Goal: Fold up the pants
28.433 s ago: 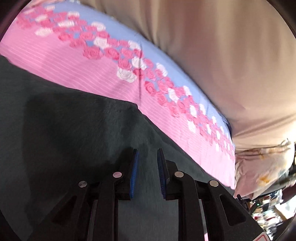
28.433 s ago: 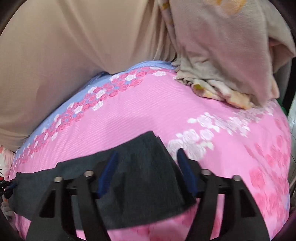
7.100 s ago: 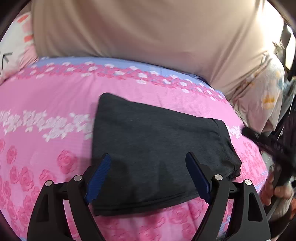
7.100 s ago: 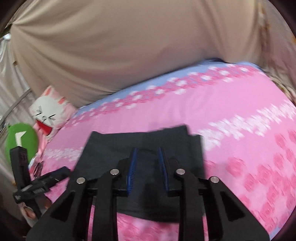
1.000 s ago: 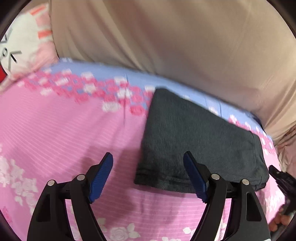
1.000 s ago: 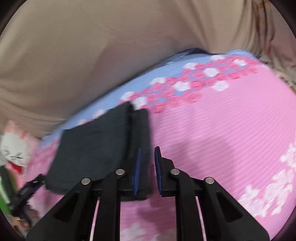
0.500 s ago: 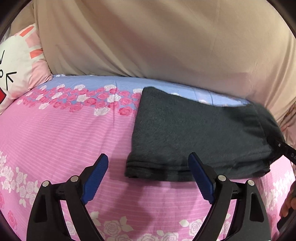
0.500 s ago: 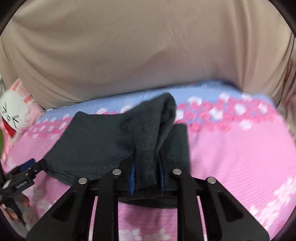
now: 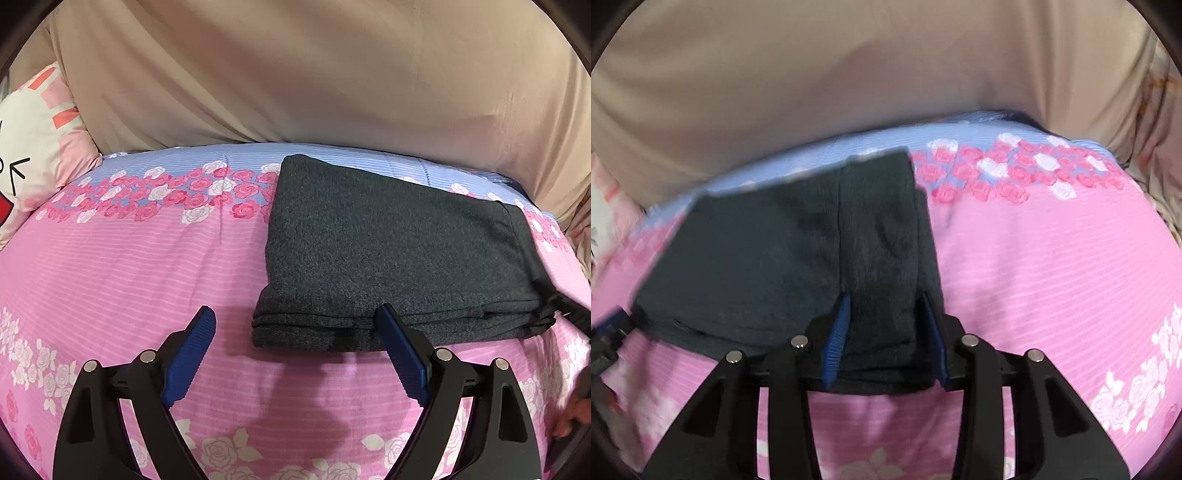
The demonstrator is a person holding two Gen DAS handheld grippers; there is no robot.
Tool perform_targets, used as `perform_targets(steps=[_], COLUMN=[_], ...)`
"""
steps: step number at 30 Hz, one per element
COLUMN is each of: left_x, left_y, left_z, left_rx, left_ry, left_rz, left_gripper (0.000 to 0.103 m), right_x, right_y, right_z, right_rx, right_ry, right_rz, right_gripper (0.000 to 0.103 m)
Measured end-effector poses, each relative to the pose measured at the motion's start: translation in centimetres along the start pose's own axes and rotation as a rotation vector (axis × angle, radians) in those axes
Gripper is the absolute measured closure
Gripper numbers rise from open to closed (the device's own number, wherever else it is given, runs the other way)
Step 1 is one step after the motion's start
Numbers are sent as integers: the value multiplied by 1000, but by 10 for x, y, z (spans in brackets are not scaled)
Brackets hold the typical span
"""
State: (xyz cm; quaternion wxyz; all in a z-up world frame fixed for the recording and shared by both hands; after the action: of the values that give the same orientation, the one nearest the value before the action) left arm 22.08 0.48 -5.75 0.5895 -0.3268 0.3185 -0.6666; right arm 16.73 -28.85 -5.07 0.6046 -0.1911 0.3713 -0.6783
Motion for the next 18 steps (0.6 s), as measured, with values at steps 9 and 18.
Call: perform_targets(steps=[9, 18], left_x=[-3, 6], left_y=[-11, -66], left_z=[1, -30], left_rx=[63, 230], left_ry=[-3, 36], left_rz=[29, 61], left_gripper=[17, 10], right_x=[-5, -10], right_y=[-30, -57], right_z=[-47, -79], right_rx=[41, 54], right_ry=[-60, -46], right_rz=[-114, -118], right_gripper=[29, 5])
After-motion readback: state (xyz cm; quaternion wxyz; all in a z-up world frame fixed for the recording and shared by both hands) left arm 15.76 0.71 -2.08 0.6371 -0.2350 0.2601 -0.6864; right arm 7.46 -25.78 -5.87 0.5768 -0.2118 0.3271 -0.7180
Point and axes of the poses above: each gripper's, at about its wrist camera, not at the fingertips, and y roughly the way its jaws point, x to its right, z to its top, the point moved 9 cm from there along y, roughly the way its jaws point, and after that the axes turned 11 degrees about -x, right-handed, at the moved point
